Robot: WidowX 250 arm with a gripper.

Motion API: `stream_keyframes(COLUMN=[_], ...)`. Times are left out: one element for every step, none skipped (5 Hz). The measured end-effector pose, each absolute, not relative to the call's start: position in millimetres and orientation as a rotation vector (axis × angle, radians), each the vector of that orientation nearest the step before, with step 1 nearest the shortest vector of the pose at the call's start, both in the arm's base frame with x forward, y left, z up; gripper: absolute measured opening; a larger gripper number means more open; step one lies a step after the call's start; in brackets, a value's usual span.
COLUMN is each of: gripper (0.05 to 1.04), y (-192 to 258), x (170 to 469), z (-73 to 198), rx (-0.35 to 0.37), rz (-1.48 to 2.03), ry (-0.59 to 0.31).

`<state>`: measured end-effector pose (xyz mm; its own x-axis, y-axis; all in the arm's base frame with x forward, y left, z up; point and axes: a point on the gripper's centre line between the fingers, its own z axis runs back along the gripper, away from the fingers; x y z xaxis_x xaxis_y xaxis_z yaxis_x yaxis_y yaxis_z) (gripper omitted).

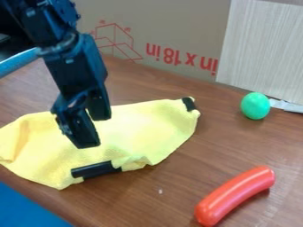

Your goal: Fold the cloth from top left to bottom right

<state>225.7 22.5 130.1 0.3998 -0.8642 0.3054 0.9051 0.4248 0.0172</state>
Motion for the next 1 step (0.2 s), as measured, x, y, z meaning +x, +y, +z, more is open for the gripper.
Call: stream_keyframes(gripper=[0.999], y=[42.9], x=[233.1], z=[154.7], rx=[-0.122], rz=[-1.038], ry=[-0.326])
